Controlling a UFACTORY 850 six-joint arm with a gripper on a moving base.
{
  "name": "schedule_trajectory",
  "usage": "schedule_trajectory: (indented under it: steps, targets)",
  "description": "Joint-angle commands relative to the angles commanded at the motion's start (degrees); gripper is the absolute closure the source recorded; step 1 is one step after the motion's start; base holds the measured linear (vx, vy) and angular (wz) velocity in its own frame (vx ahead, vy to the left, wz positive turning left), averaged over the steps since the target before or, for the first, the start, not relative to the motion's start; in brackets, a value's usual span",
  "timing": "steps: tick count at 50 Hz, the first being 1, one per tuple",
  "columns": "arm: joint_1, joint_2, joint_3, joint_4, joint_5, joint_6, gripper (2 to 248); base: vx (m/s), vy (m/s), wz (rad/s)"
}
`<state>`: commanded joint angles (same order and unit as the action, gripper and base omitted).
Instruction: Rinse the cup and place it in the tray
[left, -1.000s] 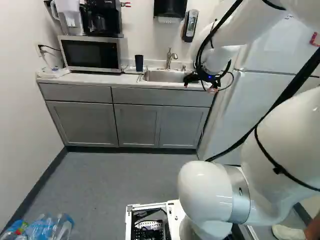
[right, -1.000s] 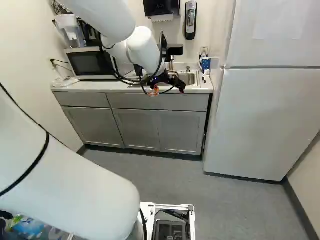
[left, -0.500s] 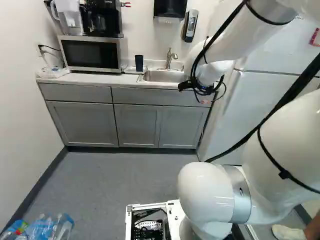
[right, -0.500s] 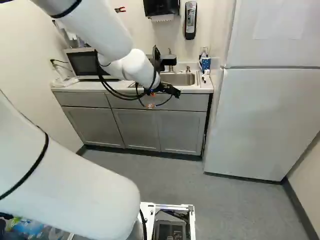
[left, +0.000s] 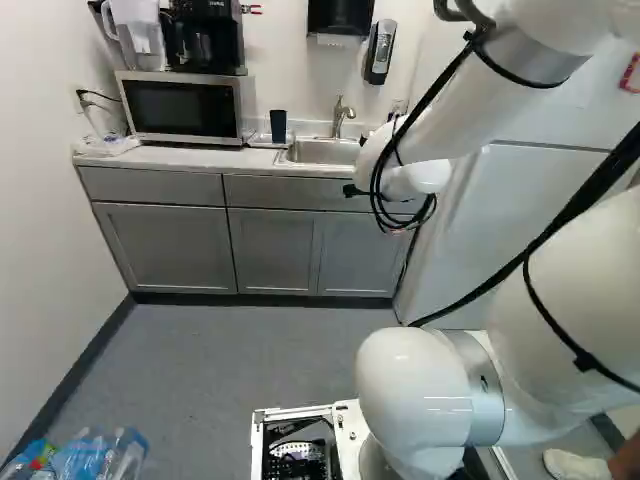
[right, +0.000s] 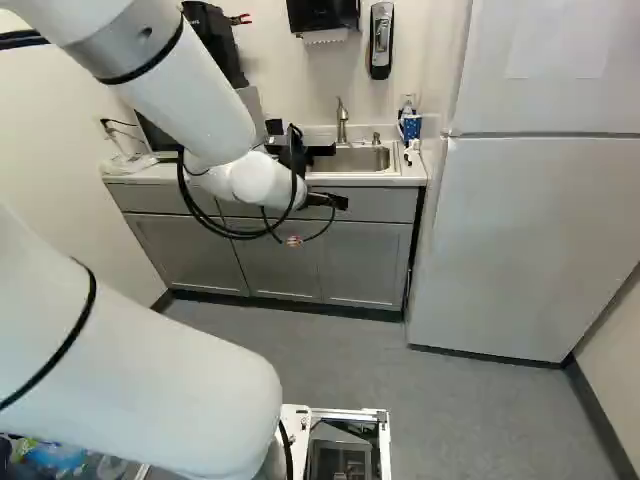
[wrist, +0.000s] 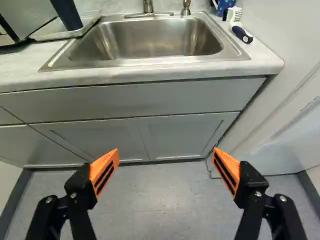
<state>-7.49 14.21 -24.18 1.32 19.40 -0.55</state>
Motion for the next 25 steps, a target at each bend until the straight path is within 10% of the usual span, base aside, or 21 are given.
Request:
schedule_trajectory:
  steps: [25]
  targets:
    - [3.34,0.80,8.55,-0.59,13.65,0.24,3,0.000,0.000,0.000]
